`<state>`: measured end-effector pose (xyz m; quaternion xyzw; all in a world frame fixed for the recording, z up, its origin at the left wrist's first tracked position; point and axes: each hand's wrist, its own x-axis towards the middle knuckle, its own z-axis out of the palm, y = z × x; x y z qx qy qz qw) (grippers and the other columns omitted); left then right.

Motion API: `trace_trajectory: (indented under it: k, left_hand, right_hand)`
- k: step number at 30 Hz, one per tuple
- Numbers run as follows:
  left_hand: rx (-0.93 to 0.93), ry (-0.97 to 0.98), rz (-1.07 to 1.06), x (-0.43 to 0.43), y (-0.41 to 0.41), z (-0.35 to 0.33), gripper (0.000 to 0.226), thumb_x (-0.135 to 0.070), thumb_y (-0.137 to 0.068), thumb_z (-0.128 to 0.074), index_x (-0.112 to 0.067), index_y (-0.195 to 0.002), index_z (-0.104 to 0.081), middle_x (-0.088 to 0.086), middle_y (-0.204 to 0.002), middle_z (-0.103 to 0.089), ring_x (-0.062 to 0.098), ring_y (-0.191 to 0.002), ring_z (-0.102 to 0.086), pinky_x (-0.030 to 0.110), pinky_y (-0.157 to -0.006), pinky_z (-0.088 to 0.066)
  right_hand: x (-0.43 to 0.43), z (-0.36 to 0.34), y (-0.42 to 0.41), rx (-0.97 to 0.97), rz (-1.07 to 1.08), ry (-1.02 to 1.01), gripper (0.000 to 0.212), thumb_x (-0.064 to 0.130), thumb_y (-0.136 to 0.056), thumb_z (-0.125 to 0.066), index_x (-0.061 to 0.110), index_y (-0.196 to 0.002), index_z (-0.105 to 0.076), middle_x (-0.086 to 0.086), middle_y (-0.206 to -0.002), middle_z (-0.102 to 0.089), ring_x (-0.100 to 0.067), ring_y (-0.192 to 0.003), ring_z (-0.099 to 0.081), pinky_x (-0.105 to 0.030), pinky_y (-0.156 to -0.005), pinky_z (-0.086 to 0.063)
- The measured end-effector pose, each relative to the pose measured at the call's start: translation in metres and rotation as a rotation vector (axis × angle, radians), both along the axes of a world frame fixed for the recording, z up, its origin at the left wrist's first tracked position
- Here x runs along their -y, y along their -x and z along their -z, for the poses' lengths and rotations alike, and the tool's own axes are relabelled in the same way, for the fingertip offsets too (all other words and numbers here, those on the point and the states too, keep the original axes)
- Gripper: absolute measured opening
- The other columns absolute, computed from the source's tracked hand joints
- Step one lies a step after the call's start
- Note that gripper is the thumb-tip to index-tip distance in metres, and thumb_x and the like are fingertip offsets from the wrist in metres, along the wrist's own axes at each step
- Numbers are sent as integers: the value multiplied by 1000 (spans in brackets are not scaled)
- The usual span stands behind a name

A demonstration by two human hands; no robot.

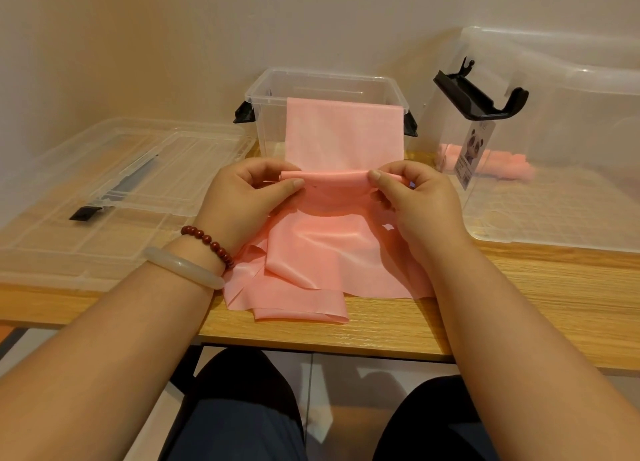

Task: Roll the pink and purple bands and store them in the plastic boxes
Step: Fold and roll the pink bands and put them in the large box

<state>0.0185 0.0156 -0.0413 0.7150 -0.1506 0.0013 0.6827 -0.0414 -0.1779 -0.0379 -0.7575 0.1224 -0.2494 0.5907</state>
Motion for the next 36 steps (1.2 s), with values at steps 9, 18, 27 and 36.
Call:
trace_trajectory:
  k: [9, 18, 27, 36]
  left_hand:
    - [-39, 91, -8, 3, 2, -2, 8, -3, -87, -66, -8, -92, -71, 1, -67, -71, 8, -62, -67, 17, -62, -54]
    - [13, 13, 13, 1, 2, -2, 21, -4, -83, -71, -20, -97, -71, 2, -84, -74, 13, -76, -71, 22, -69, -57]
    - [-28, 74, 15, 2, 1, -1, 12, -2, -88, -65, -7, -97, -69, 8, -70, -70, 14, -63, -68, 28, -70, -60]
    - [22, 25, 46, 1, 3, -3, 26, -2, -85, -68, -19, -105, -67, 1, -88, -70, 7, -74, -70, 19, -66, -55]
  right_hand:
    - [-1, -1, 5, 0, -87, -35, 21, 14, -85, -75, 18, -105, -69, 4, -95, -62, -8, -71, -66, -28, -62, -60]
    - [-1, 1, -2, 12, 12, -29, 5, 19, -88, -72, 16, -83, -72, 3, -64, -62, -3, -57, -56, -21, -51, -48]
    - [-2, -1, 1, -22, -44, -78, 17, 26, -90, -70, 10, -95, -71, -1, -81, -68, -9, -67, -64, -30, -63, -56]
    - [-1, -1, 3, -28, -9, -24, 17, 22, -87, -72, 6, -91, -71, -3, -73, -69, -7, -55, -58, -29, -56, -51]
